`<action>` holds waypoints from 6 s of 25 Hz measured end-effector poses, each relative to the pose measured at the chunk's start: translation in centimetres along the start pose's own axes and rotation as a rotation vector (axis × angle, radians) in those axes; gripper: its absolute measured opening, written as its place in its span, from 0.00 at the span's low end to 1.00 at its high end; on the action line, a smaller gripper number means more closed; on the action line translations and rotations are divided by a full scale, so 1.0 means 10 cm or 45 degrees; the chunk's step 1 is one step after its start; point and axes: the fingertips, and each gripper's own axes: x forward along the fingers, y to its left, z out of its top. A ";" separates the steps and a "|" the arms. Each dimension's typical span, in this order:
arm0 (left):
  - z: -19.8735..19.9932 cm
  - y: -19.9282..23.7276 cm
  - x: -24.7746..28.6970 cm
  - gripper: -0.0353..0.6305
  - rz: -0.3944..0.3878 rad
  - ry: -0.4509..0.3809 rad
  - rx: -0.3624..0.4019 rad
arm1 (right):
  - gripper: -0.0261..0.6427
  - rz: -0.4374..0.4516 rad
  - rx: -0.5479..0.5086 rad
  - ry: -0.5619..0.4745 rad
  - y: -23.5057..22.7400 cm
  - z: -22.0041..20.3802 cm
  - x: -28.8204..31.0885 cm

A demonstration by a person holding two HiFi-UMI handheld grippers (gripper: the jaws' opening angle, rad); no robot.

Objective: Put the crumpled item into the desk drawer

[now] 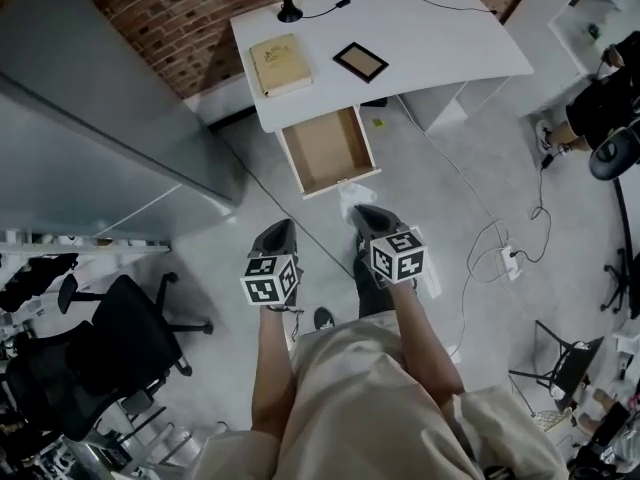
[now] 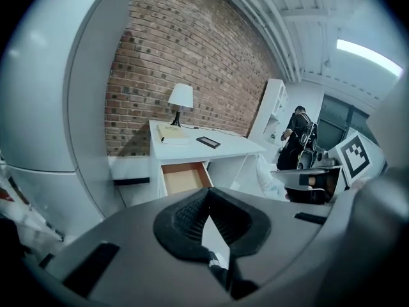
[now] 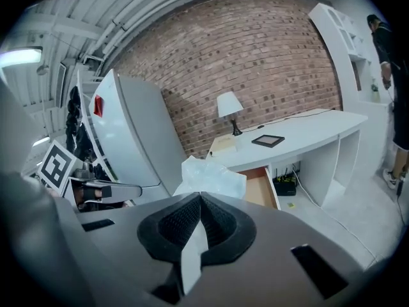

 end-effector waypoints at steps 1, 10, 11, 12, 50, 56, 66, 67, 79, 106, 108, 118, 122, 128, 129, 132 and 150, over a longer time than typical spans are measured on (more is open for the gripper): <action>0.07 0.01 0.11 0.08 0.013 0.004 -0.006 | 0.08 0.010 -0.011 0.011 -0.09 0.10 0.08; 0.58 0.01 0.78 0.08 0.097 0.039 0.000 | 0.08 0.068 -0.116 0.105 -0.72 0.68 0.60; 0.59 0.02 0.84 0.08 0.106 0.048 -0.004 | 0.08 0.075 -0.124 0.113 -0.78 0.70 0.64; 0.59 0.01 0.90 0.08 0.115 0.058 -0.009 | 0.08 0.081 -0.126 0.121 -0.83 0.70 0.67; 0.42 0.48 1.91 0.08 -0.049 0.270 -0.053 | 0.08 -0.012 -0.057 0.335 -1.44 0.36 1.72; 0.33 0.63 2.05 0.08 -0.208 0.328 0.067 | 0.08 -0.097 0.006 0.335 -1.30 0.17 2.05; 0.00 0.90 2.28 0.08 -0.353 0.409 0.129 | 0.08 -0.245 0.170 0.206 -1.38 -0.05 2.45; -0.04 0.92 2.29 0.08 -0.362 0.418 0.142 | 0.08 -0.253 0.186 0.194 -1.39 -0.07 2.49; -0.52 1.10 2.64 0.08 -0.402 0.476 0.219 | 0.08 -0.329 0.258 0.172 -1.63 -0.60 2.69; -0.91 1.13 3.29 0.08 -0.362 0.444 0.221 | 0.08 -0.061 -0.469 0.556 -2.35 -1.12 3.48; -0.90 1.13 3.28 0.08 -0.361 0.446 0.220 | 0.08 -0.033 -0.538 0.609 -2.36 -1.20 3.57; -0.89 1.12 3.11 0.08 -0.396 0.445 0.227 | 0.08 0.129 -0.766 0.814 -2.31 -1.53 3.93; -1.02 1.33 3.06 0.08 -0.342 0.481 0.186 | 0.08 0.151 -0.743 0.813 -2.27 -1.52 4.01; -1.09 1.57 3.04 0.08 -0.277 0.477 0.156 | 0.15 0.100 -0.645 0.810 -2.30 -1.57 4.00; -1.08 1.58 3.04 0.08 -0.273 0.475 0.157 | 0.15 0.095 -0.640 0.807 -2.30 -1.57 3.98; -1.03 1.57 3.05 0.08 -0.274 0.468 0.160 | 0.15 0.085 -0.621 0.802 -2.27 -1.56 3.89; -0.46 1.36 2.67 0.08 -0.224 0.412 0.057 | 0.15 -0.375 0.171 0.405 -1.84 -0.93 2.46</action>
